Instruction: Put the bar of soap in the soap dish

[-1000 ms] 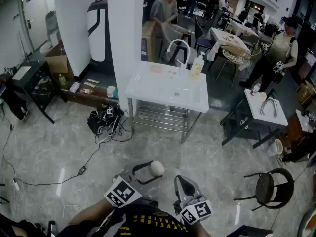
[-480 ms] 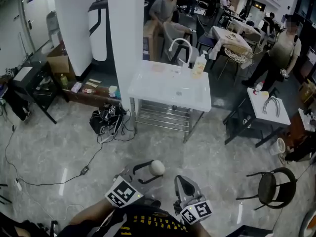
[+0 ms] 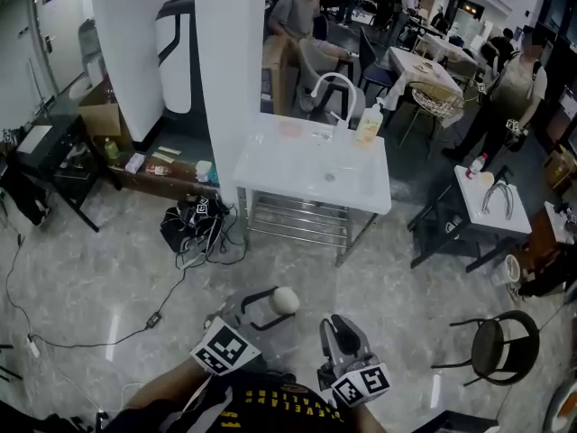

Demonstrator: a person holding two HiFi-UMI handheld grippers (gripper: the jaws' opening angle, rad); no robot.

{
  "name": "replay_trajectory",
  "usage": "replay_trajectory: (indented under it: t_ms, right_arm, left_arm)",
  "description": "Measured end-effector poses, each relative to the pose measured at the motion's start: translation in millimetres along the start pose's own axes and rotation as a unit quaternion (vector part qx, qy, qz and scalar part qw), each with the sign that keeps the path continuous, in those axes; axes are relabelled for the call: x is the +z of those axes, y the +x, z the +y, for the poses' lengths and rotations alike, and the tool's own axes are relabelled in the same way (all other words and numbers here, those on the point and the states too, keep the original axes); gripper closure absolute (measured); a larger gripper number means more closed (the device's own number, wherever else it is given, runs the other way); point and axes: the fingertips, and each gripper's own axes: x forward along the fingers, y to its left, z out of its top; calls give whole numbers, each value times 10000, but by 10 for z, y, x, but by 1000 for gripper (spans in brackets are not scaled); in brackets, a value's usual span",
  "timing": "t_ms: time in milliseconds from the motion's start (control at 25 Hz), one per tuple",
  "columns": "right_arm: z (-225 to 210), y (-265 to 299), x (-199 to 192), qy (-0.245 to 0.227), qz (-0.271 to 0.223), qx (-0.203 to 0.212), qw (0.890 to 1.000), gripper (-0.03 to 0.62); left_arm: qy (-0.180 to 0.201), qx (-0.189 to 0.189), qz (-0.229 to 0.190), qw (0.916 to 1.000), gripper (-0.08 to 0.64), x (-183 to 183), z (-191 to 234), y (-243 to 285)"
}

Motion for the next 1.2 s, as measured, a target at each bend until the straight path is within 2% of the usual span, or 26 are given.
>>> replay_trajectory:
  t_ms: [360,760,960,1200]
  right_arm:
    - [-17,824,101,96,-75,-235,9997,506]
    - [-168,1381,-25,274,234,-146,9992,515]
    - [-453,1701,-9,373,247,38,9990,517]
    - [-1023,2163,296,387,123,304,9987,518]
  left_arm:
    - [392,-153,-92,9991,302,-77,804,47]
    - [382,-89,62,9992,302,-284,1301,253]
    - [403,68,159,9990,302,-278,1585,530]
    - [502,282,203,9981,302,-59,1989,1116]
